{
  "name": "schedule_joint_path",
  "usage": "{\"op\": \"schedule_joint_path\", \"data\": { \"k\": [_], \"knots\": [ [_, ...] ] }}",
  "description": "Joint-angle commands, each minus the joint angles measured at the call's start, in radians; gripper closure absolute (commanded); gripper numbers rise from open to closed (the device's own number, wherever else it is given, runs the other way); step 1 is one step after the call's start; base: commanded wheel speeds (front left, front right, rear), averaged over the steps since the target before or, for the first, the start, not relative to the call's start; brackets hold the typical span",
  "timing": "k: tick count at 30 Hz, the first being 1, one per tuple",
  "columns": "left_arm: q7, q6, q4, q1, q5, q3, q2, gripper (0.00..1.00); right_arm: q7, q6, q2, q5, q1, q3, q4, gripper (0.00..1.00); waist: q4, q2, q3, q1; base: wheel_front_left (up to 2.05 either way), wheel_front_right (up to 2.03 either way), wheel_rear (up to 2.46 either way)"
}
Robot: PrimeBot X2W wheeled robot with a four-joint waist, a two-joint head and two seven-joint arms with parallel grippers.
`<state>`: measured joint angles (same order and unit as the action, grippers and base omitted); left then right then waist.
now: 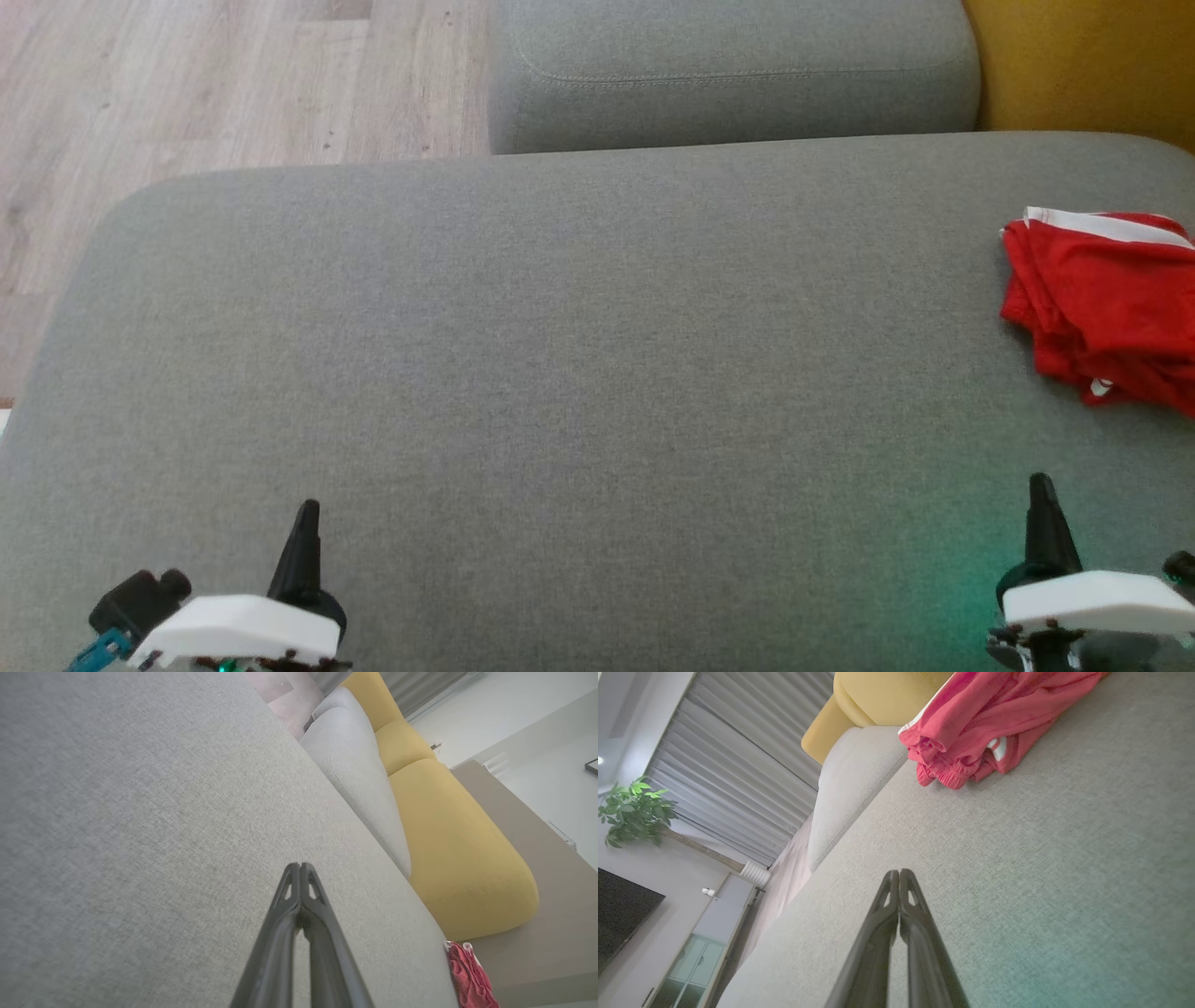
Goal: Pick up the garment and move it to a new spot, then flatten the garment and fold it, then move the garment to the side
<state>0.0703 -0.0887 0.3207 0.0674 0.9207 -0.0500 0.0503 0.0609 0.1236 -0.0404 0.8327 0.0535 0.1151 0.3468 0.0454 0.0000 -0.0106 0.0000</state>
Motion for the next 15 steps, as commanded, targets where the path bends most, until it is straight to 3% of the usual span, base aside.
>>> {"op": "schedule_joint_path", "data": {
  "k": [1,15],
  "knots": [
    [-0.008,-0.005,-0.039,-0.061,0.032,0.031,0.008,1.0,-0.009,0.004,-0.006,0.036,-0.055,-0.006,-0.042,1.0,-0.001,0.0,0.0,0.0,0.0,0.0,0.0],
    [-0.048,-0.014,-0.048,-0.089,0.194,0.06,0.009,1.0,-0.049,0.005,-0.007,0.216,-0.081,-0.005,-0.056,1.0,-0.012,0.0,0.004,0.0,0.0,0.0,0.0]
  ]
}}
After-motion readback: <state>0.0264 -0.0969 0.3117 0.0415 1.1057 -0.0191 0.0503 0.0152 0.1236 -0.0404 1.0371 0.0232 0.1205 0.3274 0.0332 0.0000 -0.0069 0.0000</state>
